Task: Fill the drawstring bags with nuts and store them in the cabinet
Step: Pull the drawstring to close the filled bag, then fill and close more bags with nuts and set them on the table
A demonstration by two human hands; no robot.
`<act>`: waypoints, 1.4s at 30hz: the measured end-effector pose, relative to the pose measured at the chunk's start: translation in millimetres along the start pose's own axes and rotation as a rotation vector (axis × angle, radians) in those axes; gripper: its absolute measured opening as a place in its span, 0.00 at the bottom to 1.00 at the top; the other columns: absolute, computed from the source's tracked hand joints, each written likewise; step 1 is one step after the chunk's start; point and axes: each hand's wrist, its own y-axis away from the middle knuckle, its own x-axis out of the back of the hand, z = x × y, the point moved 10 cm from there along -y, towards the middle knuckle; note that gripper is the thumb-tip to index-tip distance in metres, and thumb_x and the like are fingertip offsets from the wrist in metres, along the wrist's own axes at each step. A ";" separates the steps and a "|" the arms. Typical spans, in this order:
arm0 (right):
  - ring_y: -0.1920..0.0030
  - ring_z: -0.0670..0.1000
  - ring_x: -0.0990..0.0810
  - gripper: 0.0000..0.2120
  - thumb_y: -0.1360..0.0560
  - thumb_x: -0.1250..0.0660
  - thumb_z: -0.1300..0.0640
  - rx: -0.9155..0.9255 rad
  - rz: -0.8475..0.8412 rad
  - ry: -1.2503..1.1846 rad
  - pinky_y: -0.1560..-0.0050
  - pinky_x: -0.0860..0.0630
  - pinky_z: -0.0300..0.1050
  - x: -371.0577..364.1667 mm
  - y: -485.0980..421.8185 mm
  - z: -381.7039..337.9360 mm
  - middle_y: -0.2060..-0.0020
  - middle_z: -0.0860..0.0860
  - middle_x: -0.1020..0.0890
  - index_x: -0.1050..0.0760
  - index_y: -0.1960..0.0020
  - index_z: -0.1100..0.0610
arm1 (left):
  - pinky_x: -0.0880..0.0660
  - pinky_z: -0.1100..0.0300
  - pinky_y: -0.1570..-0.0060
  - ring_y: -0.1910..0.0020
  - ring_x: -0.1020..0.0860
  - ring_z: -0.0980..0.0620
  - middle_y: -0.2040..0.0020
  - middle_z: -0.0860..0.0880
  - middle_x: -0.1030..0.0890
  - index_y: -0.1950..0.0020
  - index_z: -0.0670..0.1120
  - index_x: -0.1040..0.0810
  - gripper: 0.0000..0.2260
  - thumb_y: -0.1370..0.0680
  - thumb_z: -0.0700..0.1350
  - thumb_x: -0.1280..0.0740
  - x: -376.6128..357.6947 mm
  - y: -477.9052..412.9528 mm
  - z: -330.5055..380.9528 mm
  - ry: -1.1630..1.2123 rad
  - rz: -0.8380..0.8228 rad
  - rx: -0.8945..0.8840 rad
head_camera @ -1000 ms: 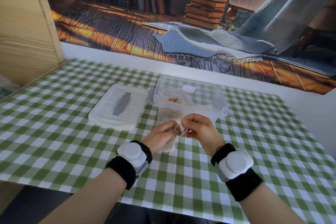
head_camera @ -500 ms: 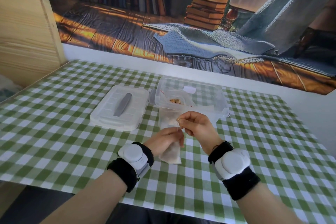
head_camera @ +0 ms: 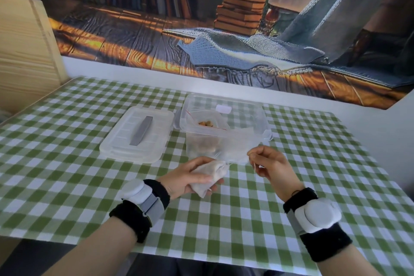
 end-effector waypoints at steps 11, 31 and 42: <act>0.44 0.41 0.25 0.21 0.27 0.31 0.63 0.201 -0.160 0.438 0.45 0.25 0.36 24.5 37.5 22.3 0.43 0.41 0.25 0.29 0.40 0.45 | 0.19 0.49 0.54 0.54 0.19 0.41 0.49 0.38 0.21 0.44 0.40 0.28 0.19 0.31 0.40 0.26 -47.0 -47.7 -15.1 0.139 0.091 0.049; 0.60 0.48 0.24 0.05 0.25 0.34 0.56 -0.009 0.643 0.464 0.67 0.33 0.33 174.4 -3.7 60.1 0.59 0.48 0.23 0.29 0.53 0.56 | 0.19 0.60 0.57 0.57 0.17 0.44 0.58 0.42 0.17 0.48 0.38 0.25 0.05 0.20 0.39 0.39 -24.1 -78.4 -17.3 -0.171 0.399 -0.137; 0.62 0.41 0.30 0.14 0.30 0.27 0.53 -0.036 0.588 0.586 0.66 0.37 0.29 166.1 -22.8 73.4 0.52 0.49 0.29 0.31 0.53 0.56 | 0.20 0.61 0.58 0.60 0.17 0.48 0.61 0.46 0.17 0.51 0.36 0.24 0.06 0.20 0.35 0.40 -23.5 -80.0 -16.9 -0.241 0.351 -0.214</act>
